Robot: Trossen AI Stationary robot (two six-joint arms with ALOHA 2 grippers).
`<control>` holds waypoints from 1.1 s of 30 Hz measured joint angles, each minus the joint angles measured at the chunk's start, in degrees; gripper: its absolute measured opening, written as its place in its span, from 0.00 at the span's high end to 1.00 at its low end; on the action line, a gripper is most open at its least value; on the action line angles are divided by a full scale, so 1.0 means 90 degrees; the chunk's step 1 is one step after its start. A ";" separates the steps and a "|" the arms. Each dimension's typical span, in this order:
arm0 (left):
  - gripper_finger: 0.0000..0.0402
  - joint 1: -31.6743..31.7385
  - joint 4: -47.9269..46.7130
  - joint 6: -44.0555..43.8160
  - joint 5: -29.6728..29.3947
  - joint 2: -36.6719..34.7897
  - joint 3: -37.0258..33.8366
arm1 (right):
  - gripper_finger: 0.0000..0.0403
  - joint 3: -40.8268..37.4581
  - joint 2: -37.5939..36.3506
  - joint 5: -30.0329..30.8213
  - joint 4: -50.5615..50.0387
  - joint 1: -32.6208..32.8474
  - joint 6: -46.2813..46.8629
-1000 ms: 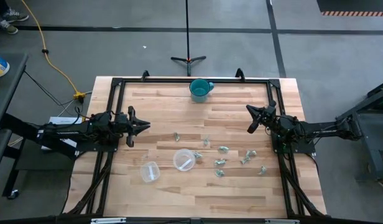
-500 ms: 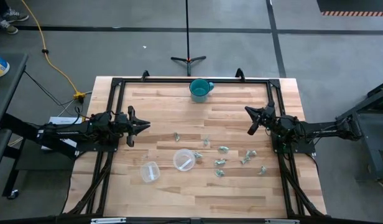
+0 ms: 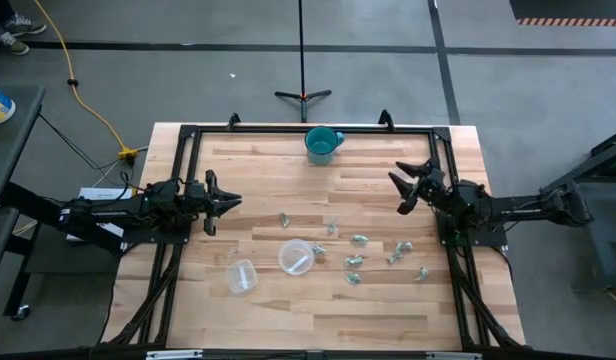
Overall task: Pick and place items into bin
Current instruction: Put the stevia packet into the right transparent bin
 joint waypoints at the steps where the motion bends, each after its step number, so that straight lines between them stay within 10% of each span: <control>1: 0.77 0.0000 0.0001 0.0000 0.0002 0.0000 0.0000 | 0.49 0.0135 0.0197 -0.0091 -0.0033 -0.0070 0.0018; 20: 0.77 0.0000 0.0080 -0.0046 -0.0207 0.0000 0.0000 | 0.54 0.5029 0.3180 -0.0593 -0.6960 0.0993 0.1275; 33: 0.77 0.0000 0.0158 -0.0049 -0.0205 -0.0001 0.0000 | 0.58 0.4528 0.3266 -0.2912 -0.7785 0.2293 0.3847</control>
